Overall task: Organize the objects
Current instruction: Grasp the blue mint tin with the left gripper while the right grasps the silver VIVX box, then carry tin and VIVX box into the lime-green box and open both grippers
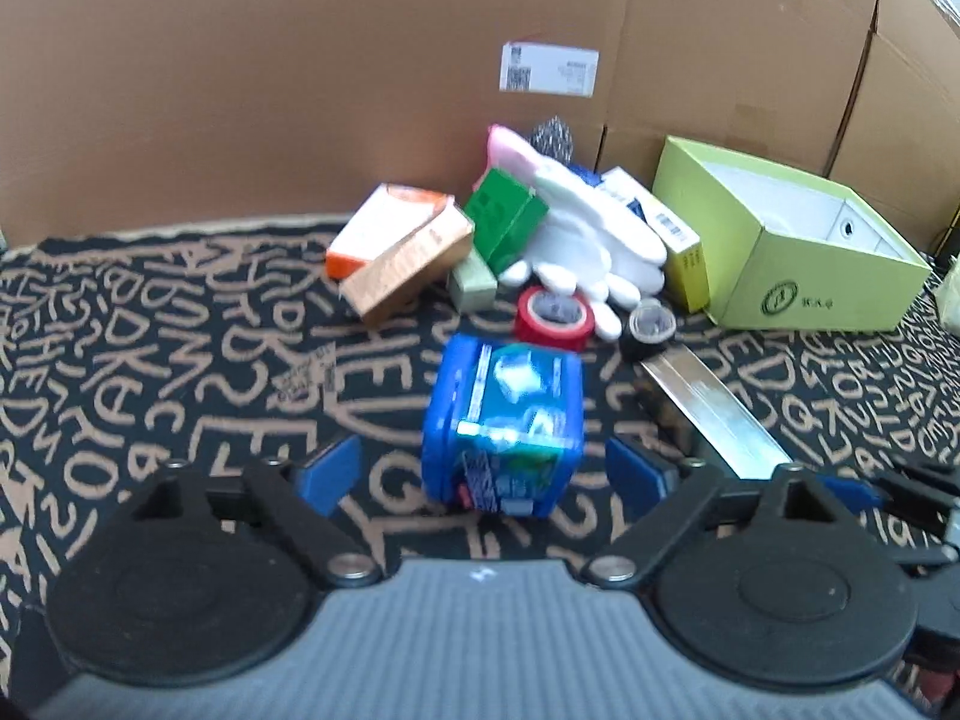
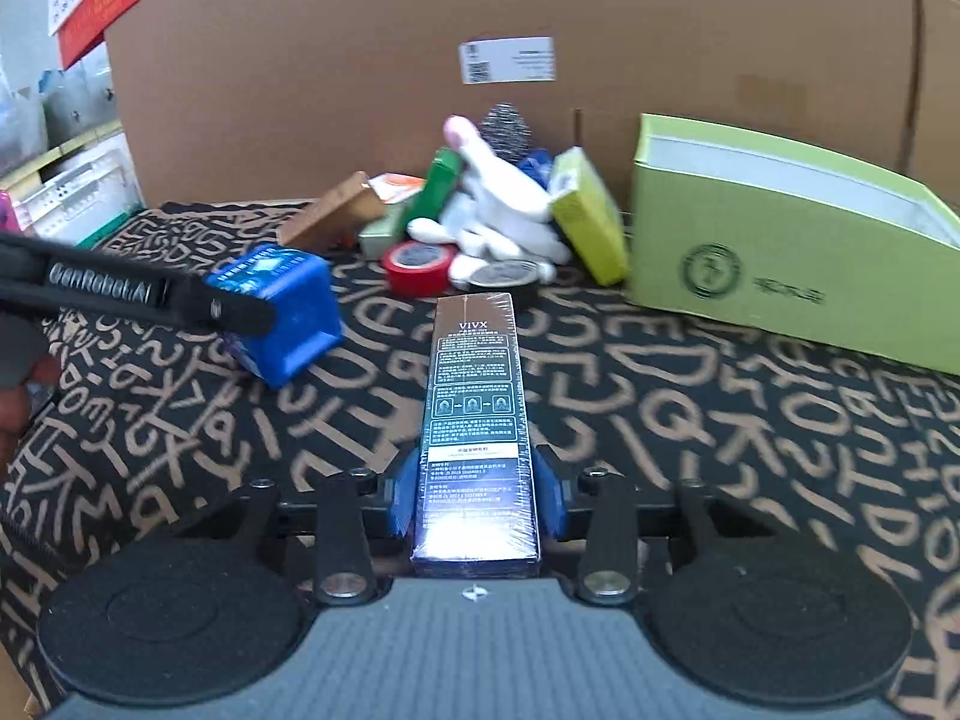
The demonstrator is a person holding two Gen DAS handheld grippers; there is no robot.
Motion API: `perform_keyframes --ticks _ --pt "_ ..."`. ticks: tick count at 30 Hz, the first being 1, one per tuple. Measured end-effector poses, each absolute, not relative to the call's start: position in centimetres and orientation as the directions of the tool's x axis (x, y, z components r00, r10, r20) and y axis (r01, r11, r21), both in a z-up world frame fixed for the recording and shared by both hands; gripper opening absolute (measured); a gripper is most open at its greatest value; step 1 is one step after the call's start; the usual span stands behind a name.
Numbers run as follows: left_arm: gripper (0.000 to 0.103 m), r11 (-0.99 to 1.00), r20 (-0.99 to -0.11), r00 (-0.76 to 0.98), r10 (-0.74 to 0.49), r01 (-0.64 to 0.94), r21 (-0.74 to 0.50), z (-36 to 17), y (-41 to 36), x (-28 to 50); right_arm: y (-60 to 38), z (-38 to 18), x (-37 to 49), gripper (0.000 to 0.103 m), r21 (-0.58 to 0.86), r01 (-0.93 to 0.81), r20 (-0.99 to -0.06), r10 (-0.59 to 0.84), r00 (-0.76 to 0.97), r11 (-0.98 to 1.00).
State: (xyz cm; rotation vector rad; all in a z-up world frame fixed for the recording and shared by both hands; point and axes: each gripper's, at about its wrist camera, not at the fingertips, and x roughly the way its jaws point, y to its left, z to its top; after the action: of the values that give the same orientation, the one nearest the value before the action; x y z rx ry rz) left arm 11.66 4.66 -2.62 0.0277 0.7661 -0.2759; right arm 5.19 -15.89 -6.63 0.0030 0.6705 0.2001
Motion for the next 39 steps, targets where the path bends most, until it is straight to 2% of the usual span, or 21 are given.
perform_keyframes --ticks 3,5,6,7,9,12,14,15,18,23,33,39 --pt "0.094 0.963 -0.684 0.695 -0.221 0.266 -0.042 -2.6 3.4 12.5 -16.1 -6.5 4.9 0.046 0.07 -0.188 -0.609 0.191 0.77 0.98" --pt "0.081 0.958 -0.691 0.69 -0.216 0.285 -0.015 -2.8 2.7 13.0 -16.0 -6.4 4.9 0.052 0.07 -0.2 -0.602 0.202 0.773 0.977" --pt "0.064 0.953 -0.701 0.677 -0.224 0.304 -0.012 -3.0 2.5 13.2 -15.9 -6.3 5.0 0.053 0.065 -0.209 -0.597 0.206 0.776 0.976" --pt "0.062 0.952 -0.713 0.665 -0.222 0.305 -0.012 -3.1 2.4 13.3 -15.7 -6.2 5.1 0.054 0.059 -0.214 -0.594 0.206 0.778 0.975" --pt "0.063 0.954 -0.72 0.657 -0.225 0.3 -0.024 -3.3 2.5 13.5 -15.5 -6.1 5.5 0.054 0.049 -0.214 -0.592 0.201 0.78 0.976" --pt "0.076 0.962 -0.715 0.671 -0.195 0.272 -0.007 -3.4 2.4 13.7 -15.5 -6.2 6.3 0.054 0.052 -0.207 -0.595 0.196 0.779 0.977" --pt "0.076 0.964 -0.717 0.673 -0.181 0.266 0.006 -3.4 2.3 14.1 -15.4 -6.4 6.7 0.054 0.049 -0.2 -0.602 0.188 0.776 0.979" --pt "0.076 0.964 -0.719 0.672 -0.178 0.267 0.011 -3.5 2.2 14.2 -15.4 -6.5 6.9 0.054 0.049 -0.196 -0.605 0.185 0.774 0.979" --pt "0.059 0.959 -0.735 0.656 -0.169 0.282 0.031 -3.8 1.7 14.6 -15.4 -7.1 7.1 0.05 0.062 -0.189 -0.618 0.187 0.764 0.98" --pt "0.059 0.958 -0.748 0.648 -0.147 0.283 0.057 -4.7 1.1 14.7 -14.8 -7.5 6.7 0.047 0.011 -0.194 -0.612 0.16 0.774 0.981" --pt "0.058 0.953 -0.753 0.645 -0.131 0.29 0.083 -4.7 0.6 14.4 -15.4 -7.4 6.5 0.043 0.044 -0.183 -0.603 0.172 0.779 0.982" --pt "0.058 0.948 -0.753 0.646 -0.125 0.302 0.101 -4.3 -0.1 13.7 -16.6 -7.1 5.7 0.043 0.121 -0.185 -0.596 0.221 0.772 0.975"
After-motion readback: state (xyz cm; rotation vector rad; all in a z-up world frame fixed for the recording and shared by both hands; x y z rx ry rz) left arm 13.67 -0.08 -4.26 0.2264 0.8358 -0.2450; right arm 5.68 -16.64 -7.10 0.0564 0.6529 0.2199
